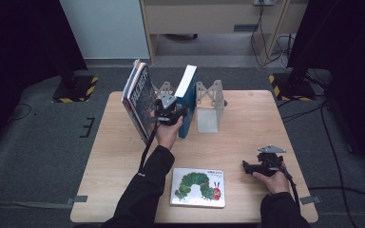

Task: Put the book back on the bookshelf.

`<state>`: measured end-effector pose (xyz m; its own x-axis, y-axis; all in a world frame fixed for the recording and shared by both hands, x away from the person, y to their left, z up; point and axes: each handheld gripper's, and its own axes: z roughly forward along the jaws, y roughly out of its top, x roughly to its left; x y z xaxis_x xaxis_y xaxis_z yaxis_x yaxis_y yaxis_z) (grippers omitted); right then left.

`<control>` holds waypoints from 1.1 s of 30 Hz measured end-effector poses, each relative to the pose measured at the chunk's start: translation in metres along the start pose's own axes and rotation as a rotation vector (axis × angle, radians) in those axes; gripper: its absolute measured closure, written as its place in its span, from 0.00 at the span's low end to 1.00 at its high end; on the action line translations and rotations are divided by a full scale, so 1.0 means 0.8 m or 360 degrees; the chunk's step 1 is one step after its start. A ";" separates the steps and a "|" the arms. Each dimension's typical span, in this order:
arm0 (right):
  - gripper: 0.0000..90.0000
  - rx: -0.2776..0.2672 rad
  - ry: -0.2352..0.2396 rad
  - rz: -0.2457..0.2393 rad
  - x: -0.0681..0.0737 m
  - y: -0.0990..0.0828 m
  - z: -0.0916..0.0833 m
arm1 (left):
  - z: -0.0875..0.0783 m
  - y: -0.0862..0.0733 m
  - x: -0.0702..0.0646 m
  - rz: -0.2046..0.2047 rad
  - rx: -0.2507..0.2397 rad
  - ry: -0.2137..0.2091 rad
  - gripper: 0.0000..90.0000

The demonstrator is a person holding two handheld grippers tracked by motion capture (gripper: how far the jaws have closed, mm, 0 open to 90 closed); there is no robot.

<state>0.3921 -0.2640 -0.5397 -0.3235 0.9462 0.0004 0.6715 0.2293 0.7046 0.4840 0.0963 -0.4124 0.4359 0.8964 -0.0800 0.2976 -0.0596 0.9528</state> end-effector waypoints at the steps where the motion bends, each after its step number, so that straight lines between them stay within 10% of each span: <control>1: 0.00 0.0000 0.0000 0.0000 0.000 0.000 0.000 | -0.004 -0.002 0.001 0.0000 -0.0008 -0.0013 0.62; 33: 0.00 -0.0002 0.0013 -0.0017 0.001 0.000 0.000 | -0.002 -0.008 -0.023 0.0034 0.0002 -0.0134 0.63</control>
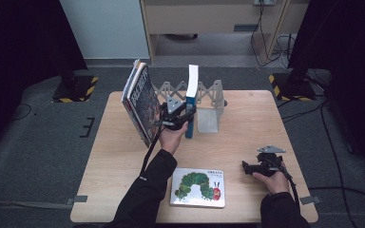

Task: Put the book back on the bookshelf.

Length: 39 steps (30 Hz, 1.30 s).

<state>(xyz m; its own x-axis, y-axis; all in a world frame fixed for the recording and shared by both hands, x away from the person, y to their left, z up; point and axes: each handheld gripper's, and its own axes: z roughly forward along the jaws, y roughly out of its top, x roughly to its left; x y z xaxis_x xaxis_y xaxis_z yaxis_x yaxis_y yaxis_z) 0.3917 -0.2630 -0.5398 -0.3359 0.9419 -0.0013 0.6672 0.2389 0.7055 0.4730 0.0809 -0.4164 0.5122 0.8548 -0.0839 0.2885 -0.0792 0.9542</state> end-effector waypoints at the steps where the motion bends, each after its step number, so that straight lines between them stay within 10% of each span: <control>1: 0.00 0.0000 0.0000 0.0000 0.000 0.000 0.000 | -0.001 -0.002 0.001 -0.0008 -0.0014 -0.0001 0.63; 39: 0.00 0.0005 0.0006 0.0002 0.001 0.000 0.000 | -0.003 -0.016 0.002 -0.0006 0.0033 -0.0069 0.69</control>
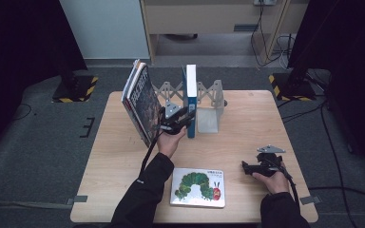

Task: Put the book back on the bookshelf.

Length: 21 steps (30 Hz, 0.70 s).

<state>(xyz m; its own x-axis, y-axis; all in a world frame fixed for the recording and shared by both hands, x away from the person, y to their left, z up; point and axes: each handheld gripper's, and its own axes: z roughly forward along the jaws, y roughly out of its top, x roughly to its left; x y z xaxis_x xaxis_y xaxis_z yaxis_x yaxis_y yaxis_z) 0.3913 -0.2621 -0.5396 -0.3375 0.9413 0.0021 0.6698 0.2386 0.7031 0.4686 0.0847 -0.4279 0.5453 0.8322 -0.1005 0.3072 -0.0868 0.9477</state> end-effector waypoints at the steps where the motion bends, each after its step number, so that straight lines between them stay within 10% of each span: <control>1: 0.00 0.0000 0.0000 0.0000 0.000 0.000 0.000 | 0.000 0.000 0.000 0.0000 0.0002 0.0002 0.69; 21: 0.00 0.0000 0.0001 0.0000 0.000 0.000 0.000 | -0.029 -0.002 0.003 0.0068 0.0067 -0.0014 0.60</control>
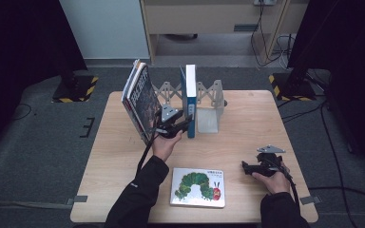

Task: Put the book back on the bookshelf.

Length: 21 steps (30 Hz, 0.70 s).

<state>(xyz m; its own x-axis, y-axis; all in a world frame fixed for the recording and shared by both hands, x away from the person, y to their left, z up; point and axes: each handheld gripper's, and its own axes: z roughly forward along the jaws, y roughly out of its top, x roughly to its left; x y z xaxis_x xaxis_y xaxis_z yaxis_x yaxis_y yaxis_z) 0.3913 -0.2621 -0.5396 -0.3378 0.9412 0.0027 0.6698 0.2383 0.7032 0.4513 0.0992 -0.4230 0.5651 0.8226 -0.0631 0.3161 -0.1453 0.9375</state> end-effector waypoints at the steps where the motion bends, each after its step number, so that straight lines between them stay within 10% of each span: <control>1: 0.00 0.0000 0.0000 0.0000 0.000 0.000 0.000 | -0.004 0.000 0.000 0.0012 0.0012 0.0002 0.59; 16: 0.00 -0.0006 -0.0021 0.0013 0.000 -0.001 0.000 | -0.065 -0.035 -0.007 0.0148 0.0203 -0.0101 0.48; 21: 0.01 -0.0004 -0.0036 0.0022 0.001 -0.001 -0.001 | -0.084 -0.051 -0.001 0.0089 0.0274 -0.0123 0.41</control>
<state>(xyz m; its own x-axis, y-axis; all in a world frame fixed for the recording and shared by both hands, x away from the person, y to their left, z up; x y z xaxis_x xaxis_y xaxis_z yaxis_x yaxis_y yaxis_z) 0.3899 -0.2615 -0.5397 -0.3134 0.9496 -0.0037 0.6725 0.2247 0.7051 0.3867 0.1419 -0.4382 0.6403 0.7668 -0.0446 0.4045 -0.2873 0.8682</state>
